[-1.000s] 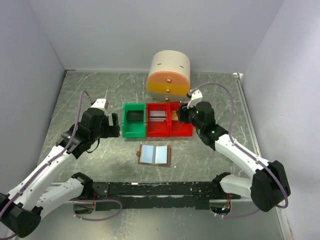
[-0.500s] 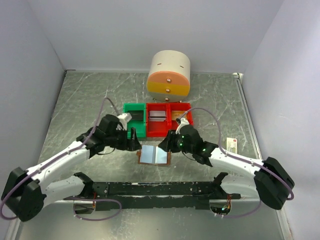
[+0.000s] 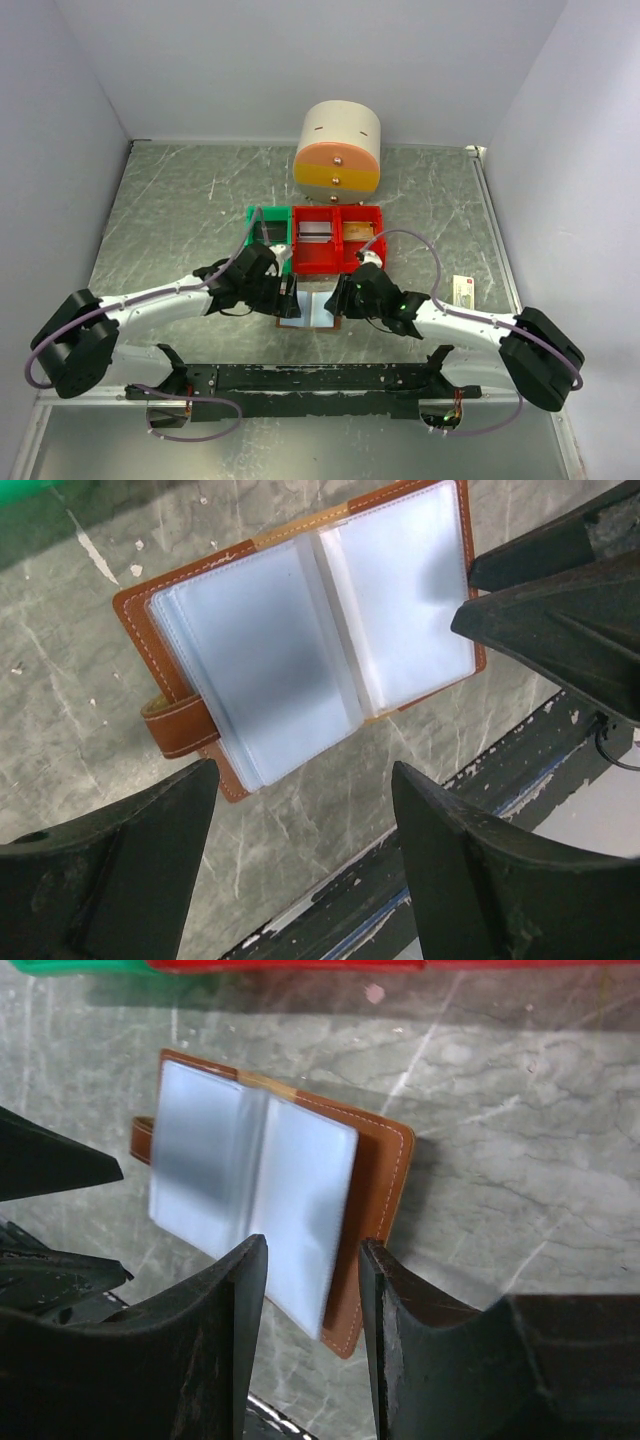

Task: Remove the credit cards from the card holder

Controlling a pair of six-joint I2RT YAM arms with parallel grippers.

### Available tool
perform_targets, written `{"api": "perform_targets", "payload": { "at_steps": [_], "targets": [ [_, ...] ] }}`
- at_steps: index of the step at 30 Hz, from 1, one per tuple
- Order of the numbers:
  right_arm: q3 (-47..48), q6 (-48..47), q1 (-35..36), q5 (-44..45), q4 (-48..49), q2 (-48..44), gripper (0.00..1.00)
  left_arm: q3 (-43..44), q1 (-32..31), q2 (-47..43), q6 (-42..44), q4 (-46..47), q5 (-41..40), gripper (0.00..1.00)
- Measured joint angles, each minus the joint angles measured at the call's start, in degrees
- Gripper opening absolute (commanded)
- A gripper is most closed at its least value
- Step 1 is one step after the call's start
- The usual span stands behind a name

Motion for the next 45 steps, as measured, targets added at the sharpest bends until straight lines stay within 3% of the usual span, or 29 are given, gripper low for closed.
{"api": "perform_targets", "payload": {
  "at_steps": [11,14,25,28,32,35,37,44,45],
  "targets": [
    [-1.1,0.3,0.0,-2.3,5.6,6.6,0.11,0.0,-2.5,7.6,-1.8,4.4,-3.1,0.73],
    [-1.1,0.6,0.0,-3.2,7.4,7.8,0.05,-0.2,-2.8,7.7,-2.4,5.2,-3.6,0.65],
    [0.2,0.4,0.3,-4.3,8.7,11.1,0.04,0.3,-5.2,10.1,-4.7,8.2,-6.0,0.4],
    [0.5,0.3,0.4,-3.9,7.8,11.0,0.04,1.2,-6.3,10.3,-5.0,6.9,-8.4,0.4],
    [1.8,-0.6,0.7,-2.4,4.8,10.4,0.05,2.2,-7.2,9.9,-5.6,4.1,-12.4,0.47],
    [3.1,-1.6,0.7,-0.9,2.0,10.2,0.05,2.6,-7.5,8.9,-5.8,1.3,-15.4,0.46],
    [3.8,-2.1,0.7,-0.3,0.8,10.1,0.06,2.9,-7.6,8.3,-5.8,0.0,-16.7,0.41],
    [4.2,-3.0,0.7,0.5,-1.5,9.4,0.08,3.3,-8.8,6.5,-5.9,-2.5,-19.9,0.08],
    [4.4,-3.1,0.7,0.5,-1.9,9.3,0.09,3.3,-9.1,6.4,-5.8,-2.6,-20.1,0.07]
  ]
}}
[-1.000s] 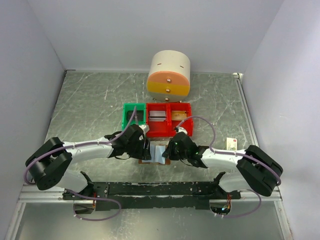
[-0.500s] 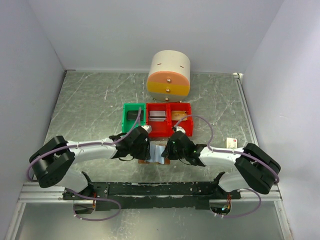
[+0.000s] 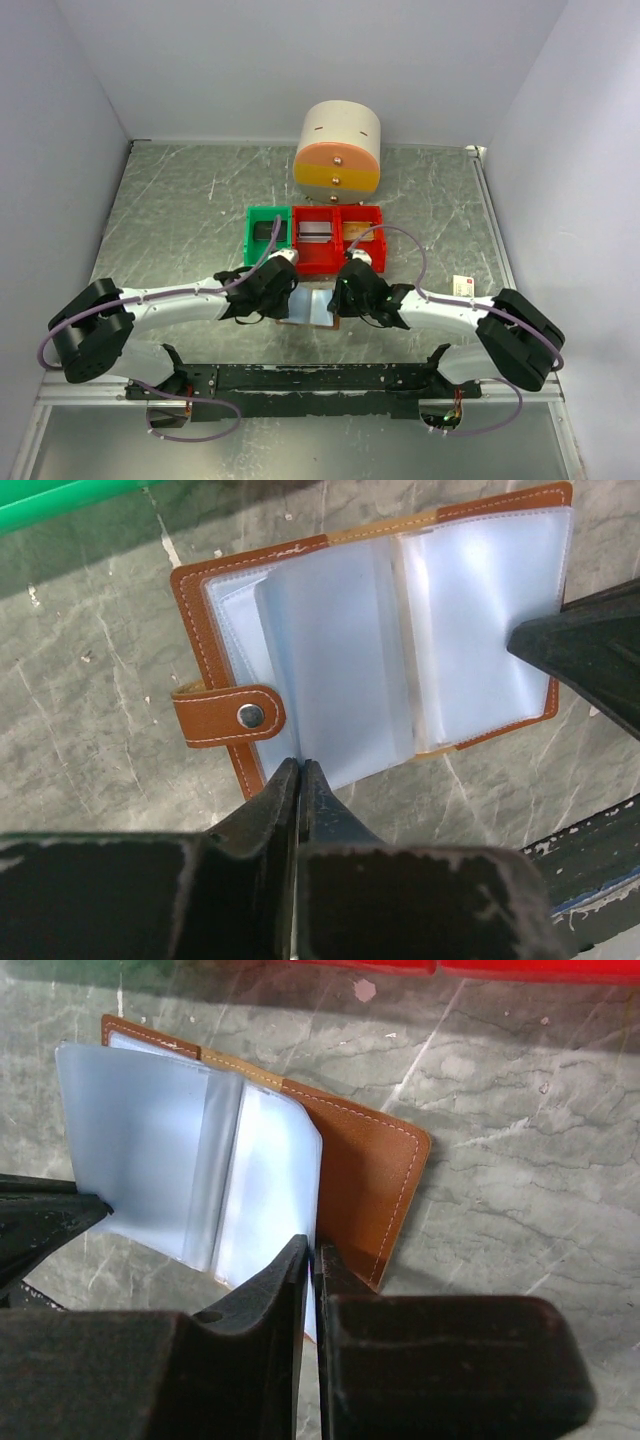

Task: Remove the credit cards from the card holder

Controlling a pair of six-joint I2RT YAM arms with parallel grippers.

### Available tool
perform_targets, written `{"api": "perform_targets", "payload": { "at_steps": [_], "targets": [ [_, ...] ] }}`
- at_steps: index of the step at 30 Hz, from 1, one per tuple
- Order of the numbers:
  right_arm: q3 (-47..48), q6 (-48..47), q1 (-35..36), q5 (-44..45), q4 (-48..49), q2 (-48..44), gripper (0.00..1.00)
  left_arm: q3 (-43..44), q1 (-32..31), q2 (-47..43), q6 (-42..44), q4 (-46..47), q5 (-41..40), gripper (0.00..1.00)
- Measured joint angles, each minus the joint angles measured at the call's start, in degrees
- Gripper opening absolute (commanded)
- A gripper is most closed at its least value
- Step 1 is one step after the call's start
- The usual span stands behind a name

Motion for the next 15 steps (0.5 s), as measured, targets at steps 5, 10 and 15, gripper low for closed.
{"api": "perform_targets", "payload": {
  "at_steps": [5,10,15],
  "targets": [
    [0.6,-0.7,0.0,0.4,-1.7,-1.6,0.33,0.9,-1.4,-0.2,-0.3,-1.7,-1.9,0.24],
    [3.2,-2.0,0.0,4.5,-7.1,-5.0,0.6,1.2,-2.5,-2.7,-1.5,-5.5,-4.5,0.66],
    [7.3,-4.3,-1.6,11.2,-13.2,-10.6,0.72,2.3,-2.6,-8.7,-2.2,-10.3,-8.0,0.88]
  ]
}}
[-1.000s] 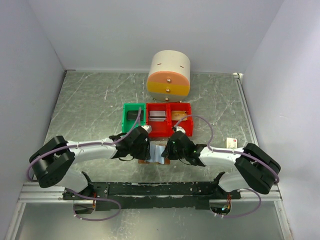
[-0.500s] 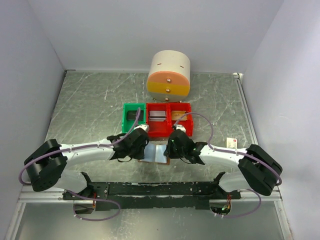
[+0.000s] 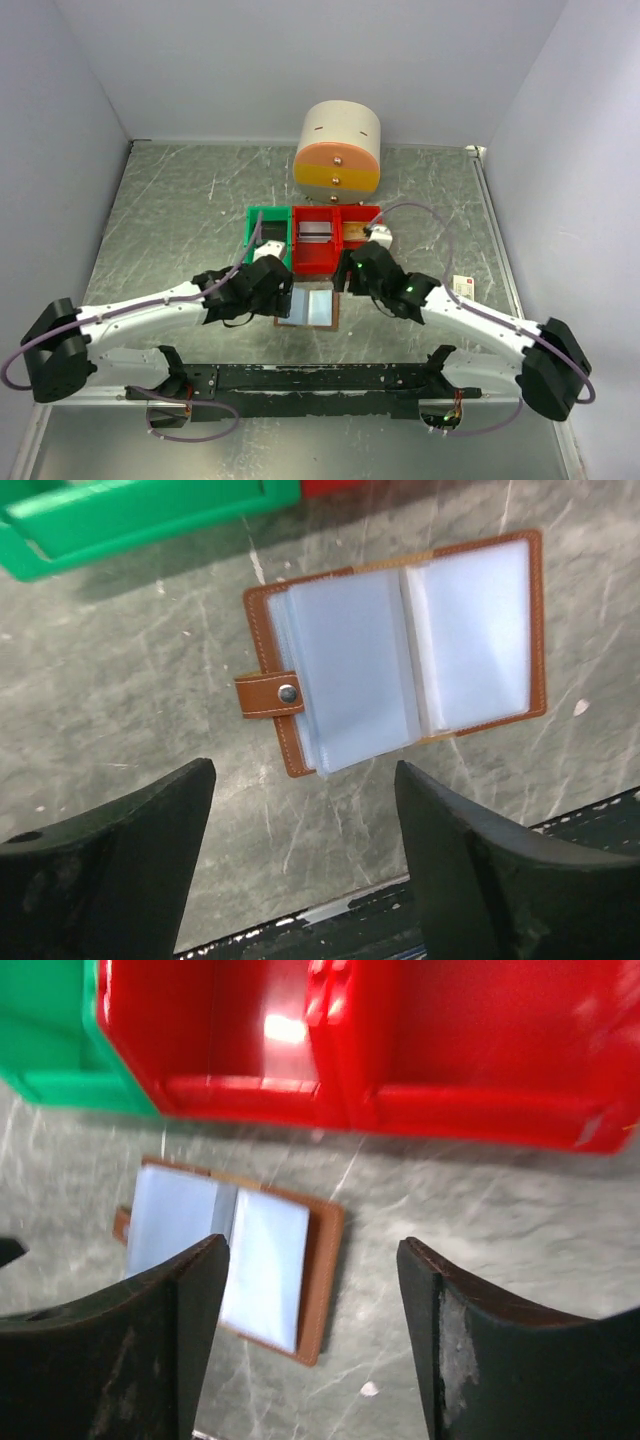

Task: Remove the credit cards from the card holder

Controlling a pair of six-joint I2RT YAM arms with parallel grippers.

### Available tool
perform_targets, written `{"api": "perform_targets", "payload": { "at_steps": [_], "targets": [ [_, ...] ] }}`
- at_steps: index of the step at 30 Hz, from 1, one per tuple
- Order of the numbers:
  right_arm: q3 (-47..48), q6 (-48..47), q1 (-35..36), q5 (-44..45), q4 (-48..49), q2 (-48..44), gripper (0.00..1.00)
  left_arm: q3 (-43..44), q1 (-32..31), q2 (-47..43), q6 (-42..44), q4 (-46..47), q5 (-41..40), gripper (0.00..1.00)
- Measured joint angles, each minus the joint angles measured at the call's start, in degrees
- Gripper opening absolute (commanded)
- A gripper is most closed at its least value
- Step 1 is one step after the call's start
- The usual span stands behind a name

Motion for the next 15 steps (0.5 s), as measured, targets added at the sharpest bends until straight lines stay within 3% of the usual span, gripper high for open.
{"api": "perform_targets", "payload": {
  "at_steps": [3,8,10,15],
  "targets": [
    [2.1,-2.4,-2.8,3.5,-2.6,-4.3,0.8,2.2,0.0,-3.6,0.4,-3.5,-3.2,1.0],
    [4.3,-8.6,-5.7,9.1,-4.1,-13.5,1.0,7.2,2.3,-10.5,3.8,-8.7,-9.2,1.0],
    [5.2,-11.1,-5.7,10.7,-4.1,-17.1,1.0,8.4,7.1,-13.4,6.4,-9.0,-9.7,1.0],
    [7.9,-14.5,-5.7,13.3,-5.6,-22.3,1.0,8.9,25.7,-18.3,12.2,-9.0,-10.0,1.0]
  ]
}}
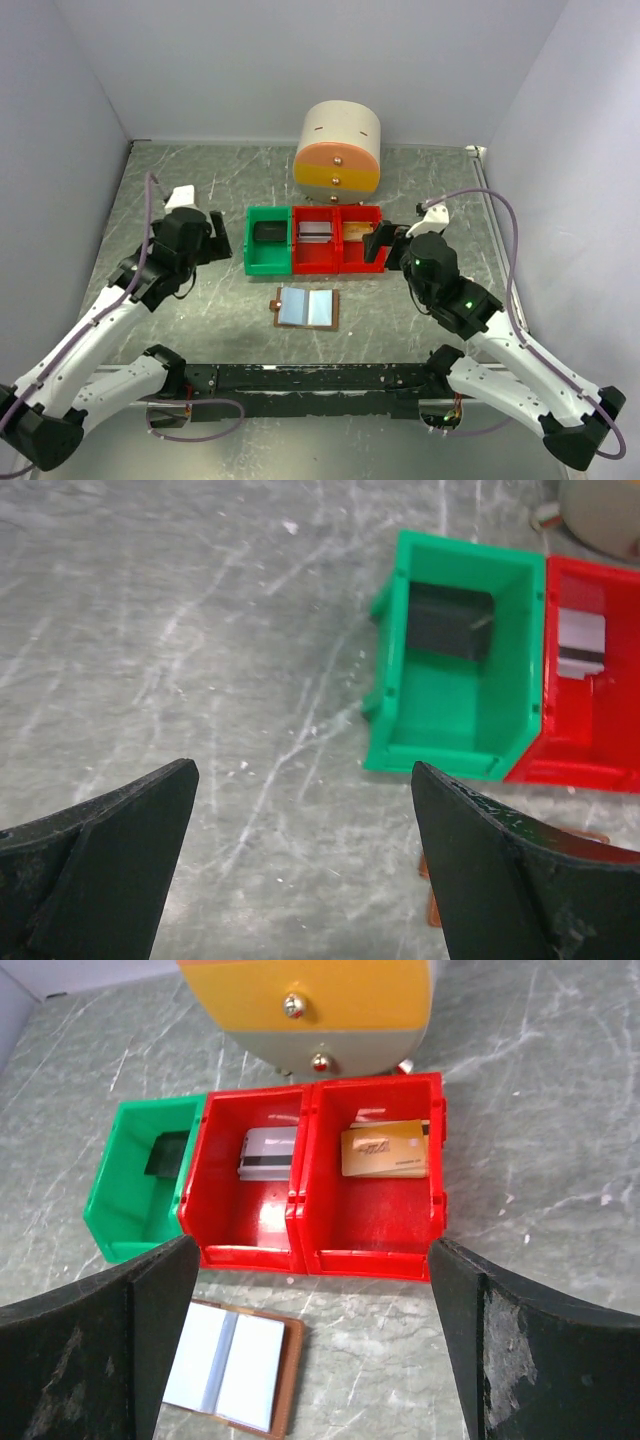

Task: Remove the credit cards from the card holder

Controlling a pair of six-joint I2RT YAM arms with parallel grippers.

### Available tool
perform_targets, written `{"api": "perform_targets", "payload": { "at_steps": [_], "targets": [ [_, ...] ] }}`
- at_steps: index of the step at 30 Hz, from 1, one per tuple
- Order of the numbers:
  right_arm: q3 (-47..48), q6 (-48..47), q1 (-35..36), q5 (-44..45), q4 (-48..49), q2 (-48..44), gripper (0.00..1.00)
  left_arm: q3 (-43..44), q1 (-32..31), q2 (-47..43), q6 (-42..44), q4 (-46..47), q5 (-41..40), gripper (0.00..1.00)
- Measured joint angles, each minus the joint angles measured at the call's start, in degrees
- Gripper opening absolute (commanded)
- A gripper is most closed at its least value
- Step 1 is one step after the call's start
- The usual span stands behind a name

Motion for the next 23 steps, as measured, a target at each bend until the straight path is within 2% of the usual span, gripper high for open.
{"api": "perform_targets", "payload": {
  "at_steps": [2,11,18,23],
  "targets": [
    [1.7,-0.1,0.0,1.2,-2.0,-0.4,1.0,0.3,3.2,-1.5,1.0,-0.7,-0.3,1.0],
    [6.1,2.6,0.0,5.6,-12.8,0.0,1.0,5.5,3.7,-8.2,-0.2,-5.6,-2.2,1.0],
    [11.8,-3.8,0.0,5.3,-13.4,-1.5,1.0,8.4,3.7,-14.7,1.4,-5.5,-2.0,1.0],
    [14.6,-8.2,0.0,5.2,-11.9,-3.3,1.0,10.7,3.7,-13.4,1.9,-5.5,-2.0,1.0]
  ]
}}
